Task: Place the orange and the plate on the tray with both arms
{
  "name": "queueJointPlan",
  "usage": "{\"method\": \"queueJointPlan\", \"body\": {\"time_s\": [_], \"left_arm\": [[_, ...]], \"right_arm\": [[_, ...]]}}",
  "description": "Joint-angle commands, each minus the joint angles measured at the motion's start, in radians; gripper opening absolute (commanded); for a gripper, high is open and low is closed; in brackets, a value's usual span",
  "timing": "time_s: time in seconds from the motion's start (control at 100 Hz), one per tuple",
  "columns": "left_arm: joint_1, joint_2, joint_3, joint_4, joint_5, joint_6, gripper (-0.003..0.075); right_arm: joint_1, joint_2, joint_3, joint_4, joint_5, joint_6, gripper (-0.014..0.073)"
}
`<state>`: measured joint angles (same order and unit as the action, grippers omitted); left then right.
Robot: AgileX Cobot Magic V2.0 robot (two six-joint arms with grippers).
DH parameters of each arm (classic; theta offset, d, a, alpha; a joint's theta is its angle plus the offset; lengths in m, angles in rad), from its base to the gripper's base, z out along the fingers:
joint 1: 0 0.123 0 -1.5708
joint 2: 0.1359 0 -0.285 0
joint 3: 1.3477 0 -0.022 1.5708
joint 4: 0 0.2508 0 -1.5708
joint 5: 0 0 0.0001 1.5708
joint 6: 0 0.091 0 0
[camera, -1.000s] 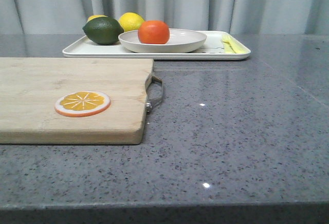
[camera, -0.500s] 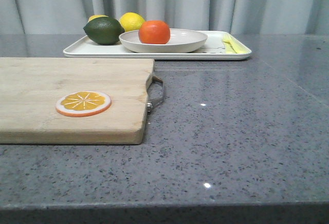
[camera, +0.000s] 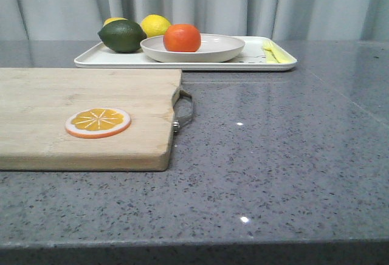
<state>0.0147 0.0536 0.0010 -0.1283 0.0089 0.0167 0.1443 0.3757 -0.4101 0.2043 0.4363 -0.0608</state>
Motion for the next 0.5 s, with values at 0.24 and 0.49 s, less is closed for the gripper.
{"method": "queueJointPlan", "body": {"time_s": [0.24, 0.49], "left_arm": [[0.002, -0.087, 0.023, 0.012, -0.038, -0.004, -0.0019], [0.002, -0.087, 0.023, 0.012, 0.022, -0.002, -0.0019]], "right_arm": [[-0.003, 0.003, -0.025, 0.001, -0.08, -0.01, -0.0069], [-0.003, 0.003, -0.025, 0.001, -0.08, -0.01, -0.0069]]}}
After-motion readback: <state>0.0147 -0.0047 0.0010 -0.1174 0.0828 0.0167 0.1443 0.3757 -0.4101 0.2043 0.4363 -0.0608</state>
